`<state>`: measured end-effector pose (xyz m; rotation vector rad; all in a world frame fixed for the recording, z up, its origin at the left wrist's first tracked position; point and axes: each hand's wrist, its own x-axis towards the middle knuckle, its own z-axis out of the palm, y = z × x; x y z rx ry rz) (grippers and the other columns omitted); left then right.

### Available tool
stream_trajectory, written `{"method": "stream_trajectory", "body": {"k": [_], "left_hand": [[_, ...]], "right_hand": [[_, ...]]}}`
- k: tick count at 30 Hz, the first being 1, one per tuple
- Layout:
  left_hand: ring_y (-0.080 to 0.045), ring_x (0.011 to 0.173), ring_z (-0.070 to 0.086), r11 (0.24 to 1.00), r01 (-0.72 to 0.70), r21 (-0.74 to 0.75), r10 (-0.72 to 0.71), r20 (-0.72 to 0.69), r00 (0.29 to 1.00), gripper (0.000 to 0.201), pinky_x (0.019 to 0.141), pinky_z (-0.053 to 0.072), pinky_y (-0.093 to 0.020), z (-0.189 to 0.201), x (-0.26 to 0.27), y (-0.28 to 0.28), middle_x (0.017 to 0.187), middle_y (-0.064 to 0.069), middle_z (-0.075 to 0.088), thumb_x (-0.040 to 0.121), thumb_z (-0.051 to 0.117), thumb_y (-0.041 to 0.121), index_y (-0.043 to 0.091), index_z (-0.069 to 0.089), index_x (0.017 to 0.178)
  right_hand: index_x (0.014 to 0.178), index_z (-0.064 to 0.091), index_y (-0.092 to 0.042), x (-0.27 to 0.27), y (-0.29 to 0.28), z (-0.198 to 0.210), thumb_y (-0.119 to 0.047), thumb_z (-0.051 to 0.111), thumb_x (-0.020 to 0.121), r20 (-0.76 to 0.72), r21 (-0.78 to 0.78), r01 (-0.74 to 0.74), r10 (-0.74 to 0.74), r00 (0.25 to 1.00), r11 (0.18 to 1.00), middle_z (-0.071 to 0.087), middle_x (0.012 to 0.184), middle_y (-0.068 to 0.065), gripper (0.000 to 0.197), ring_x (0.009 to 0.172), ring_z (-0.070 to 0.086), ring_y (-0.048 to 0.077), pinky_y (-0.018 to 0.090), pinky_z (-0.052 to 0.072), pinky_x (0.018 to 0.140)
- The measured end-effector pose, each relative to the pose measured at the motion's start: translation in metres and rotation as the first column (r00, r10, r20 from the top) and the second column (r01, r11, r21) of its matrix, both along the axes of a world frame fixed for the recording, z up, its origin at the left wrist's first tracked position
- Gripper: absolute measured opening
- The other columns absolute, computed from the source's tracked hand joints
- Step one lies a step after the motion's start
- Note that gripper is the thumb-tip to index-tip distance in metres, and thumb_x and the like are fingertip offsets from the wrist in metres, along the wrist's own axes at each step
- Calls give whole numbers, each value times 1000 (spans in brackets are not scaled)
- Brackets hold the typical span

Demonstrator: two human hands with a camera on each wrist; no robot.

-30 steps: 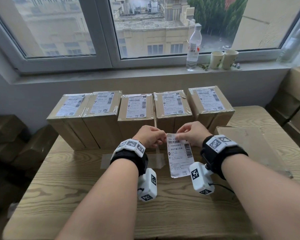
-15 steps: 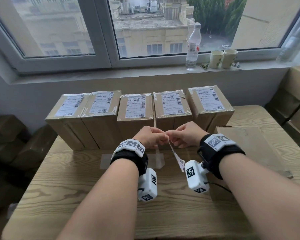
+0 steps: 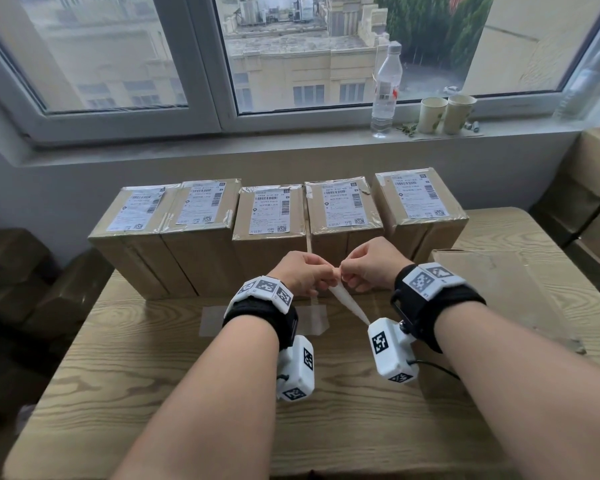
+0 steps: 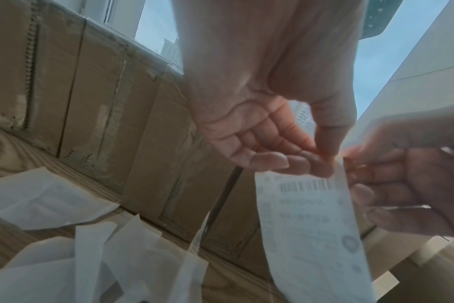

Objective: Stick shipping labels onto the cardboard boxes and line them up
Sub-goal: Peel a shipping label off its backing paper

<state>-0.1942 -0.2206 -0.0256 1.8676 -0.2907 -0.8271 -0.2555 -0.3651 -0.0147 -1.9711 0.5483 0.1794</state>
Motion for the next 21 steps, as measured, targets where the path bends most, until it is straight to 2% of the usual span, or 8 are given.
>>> {"method": "stream_trajectory", "body": {"k": [3,5,10,14,18,21], "left_hand": [[-9,64,59,1000,-13,13,13,-7,1000,13,52,47,-16,-2,1,-2,77,-5,68,84,65,11,16,67,72],[-10,70,64,1000,-22,15,23,-22,1000,14,58,51,-20,-2,1,-3,80,-5,68,86,61,11,15,65,73],[-9,61,68,995,-79,-57,75,-79,994,17,67,58,-26,-1,2,-4,69,-5,66,88,57,4,7,57,71],[-18,69,70,988,-124,-92,114,-105,988,19,78,58,-31,-2,3,-3,71,-10,67,87,56,2,5,56,68],[-18,66,68,965,-216,-152,193,-155,969,22,76,60,-28,-3,0,-2,67,-11,65,84,52,-2,3,58,64],[-21,68,68,945,-277,-174,245,-188,951,21,74,60,-27,-4,0,1,70,-13,64,84,52,-3,2,58,64]], "right_hand": [[69,72,-3,1,0,-1,-9,62,79,-2,2,2,-2,1000,1000,70,70,13,15,64,67,21,36,59,72],[66,70,-5,1,1,-1,-10,62,82,-2,-6,5,-5,1000,1000,69,65,9,19,64,66,21,38,59,72],[71,71,-4,1,1,-2,-15,63,85,-6,-24,11,-11,1000,1000,70,68,8,19,64,67,19,37,60,73],[74,69,-4,1,2,0,-13,61,87,-10,23,1,-1,1000,1000,71,75,12,18,69,69,21,38,60,74],[78,67,-3,-3,2,2,-12,60,90,-6,117,26,-25,1000,993,70,78,11,16,68,67,18,33,59,72],[74,64,-4,-7,1,2,-8,55,90,-3,186,65,-66,998,980,68,76,11,19,64,64,17,31,58,68]]}}
